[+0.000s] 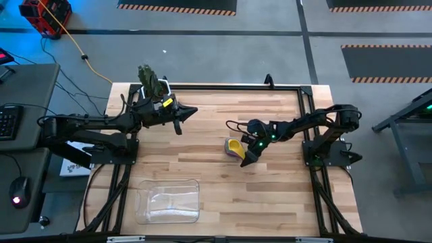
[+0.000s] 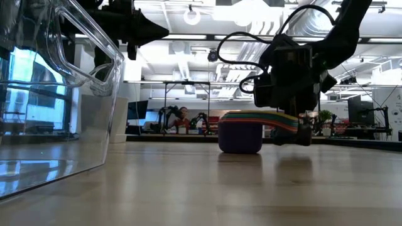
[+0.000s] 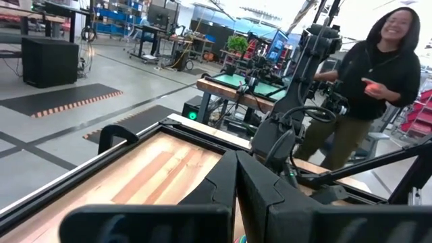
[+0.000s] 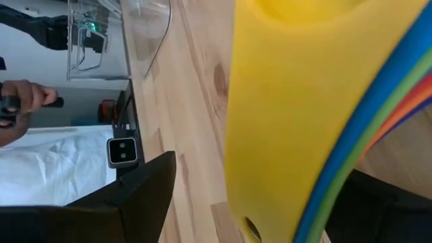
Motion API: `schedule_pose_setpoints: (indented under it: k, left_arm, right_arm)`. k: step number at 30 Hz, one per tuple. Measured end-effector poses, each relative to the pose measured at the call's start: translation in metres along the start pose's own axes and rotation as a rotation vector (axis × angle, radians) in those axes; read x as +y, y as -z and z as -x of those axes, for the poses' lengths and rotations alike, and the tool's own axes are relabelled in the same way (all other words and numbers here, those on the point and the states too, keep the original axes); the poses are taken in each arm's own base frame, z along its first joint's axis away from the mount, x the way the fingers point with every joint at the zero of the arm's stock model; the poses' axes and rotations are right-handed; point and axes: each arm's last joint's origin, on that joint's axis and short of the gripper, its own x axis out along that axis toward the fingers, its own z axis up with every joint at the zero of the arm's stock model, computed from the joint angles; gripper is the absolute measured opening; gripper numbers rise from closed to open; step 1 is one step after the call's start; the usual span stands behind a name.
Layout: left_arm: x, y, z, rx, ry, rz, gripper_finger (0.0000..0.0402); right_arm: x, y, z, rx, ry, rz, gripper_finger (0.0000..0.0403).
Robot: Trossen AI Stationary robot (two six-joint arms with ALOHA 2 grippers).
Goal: Nest measuring cups in basket
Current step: Put the nested measuring cups into the transparent bin
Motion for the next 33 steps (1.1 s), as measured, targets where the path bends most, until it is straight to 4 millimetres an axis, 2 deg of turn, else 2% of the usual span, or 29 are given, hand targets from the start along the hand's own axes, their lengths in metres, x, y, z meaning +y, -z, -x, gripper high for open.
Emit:
schedule_pose_setpoints:
  k: [6, 20, 29, 33]
  left_arm:
    - [0.0, 0.0, 0.0, 0.0, -0.001, 0.0, 0.0]
    - [0.0, 0.0, 0.0, 0.0, -0.001, -0.001, 0.0]
    - [-0.001, -0.002, 0.0, -0.014, 0.015, 0.014, 0.0]
    - [-0.008, -0.02, 0.001, -0.08, 0.117, 0.052, 0.0]
  right_arm:
    - [0.0, -0.001, 0.0, -0.013, 0.01, -0.012, 0.0256]
    - [0.003, -0.004, 0.0, -0.044, -0.013, 0.03, 0.0059]
    - [0.012, -0.01, 0.001, -0.006, -0.133, 0.025, 0.0057]
    - [0.035, -0.027, -0.001, -0.017, -0.197, 0.097, 0.0057]
